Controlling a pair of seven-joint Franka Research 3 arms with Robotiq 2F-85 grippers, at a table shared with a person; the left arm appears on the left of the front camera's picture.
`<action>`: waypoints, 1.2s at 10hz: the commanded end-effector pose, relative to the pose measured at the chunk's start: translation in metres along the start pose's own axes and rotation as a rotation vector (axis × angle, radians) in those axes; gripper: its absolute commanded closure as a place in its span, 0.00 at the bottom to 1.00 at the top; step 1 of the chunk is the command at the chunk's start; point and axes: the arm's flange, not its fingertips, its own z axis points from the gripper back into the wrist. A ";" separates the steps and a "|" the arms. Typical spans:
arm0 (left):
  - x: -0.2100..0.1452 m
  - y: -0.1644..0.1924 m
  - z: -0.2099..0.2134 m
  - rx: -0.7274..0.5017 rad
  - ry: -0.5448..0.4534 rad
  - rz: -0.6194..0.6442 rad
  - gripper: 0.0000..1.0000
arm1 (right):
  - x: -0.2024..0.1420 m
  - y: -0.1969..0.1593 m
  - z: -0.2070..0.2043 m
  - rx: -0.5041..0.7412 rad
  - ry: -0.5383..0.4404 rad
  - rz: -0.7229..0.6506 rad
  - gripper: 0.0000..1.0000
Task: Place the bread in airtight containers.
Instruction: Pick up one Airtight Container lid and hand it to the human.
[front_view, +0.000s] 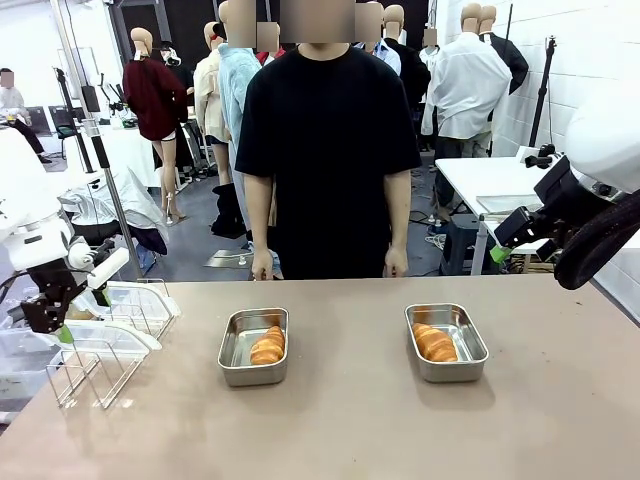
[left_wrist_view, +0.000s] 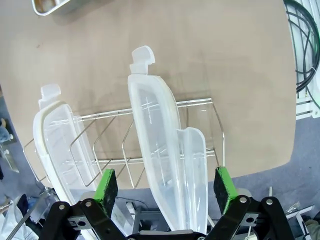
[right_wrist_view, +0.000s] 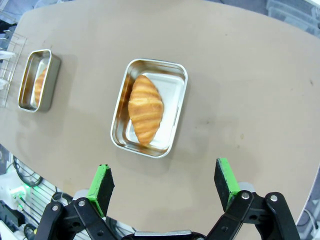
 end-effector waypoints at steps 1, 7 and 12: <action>-0.007 0.008 -0.003 0.024 -0.034 0.005 0.00 | 0.001 0.000 0.000 0.000 0.001 0.000 0.00; -0.012 0.010 -0.010 0.012 -0.021 0.026 0.23 | 0.001 0.000 0.000 0.000 0.001 0.000 0.00; -0.012 0.011 -0.016 -0.009 -0.023 0.035 0.88 | 0.001 0.000 0.000 0.000 0.001 0.000 0.00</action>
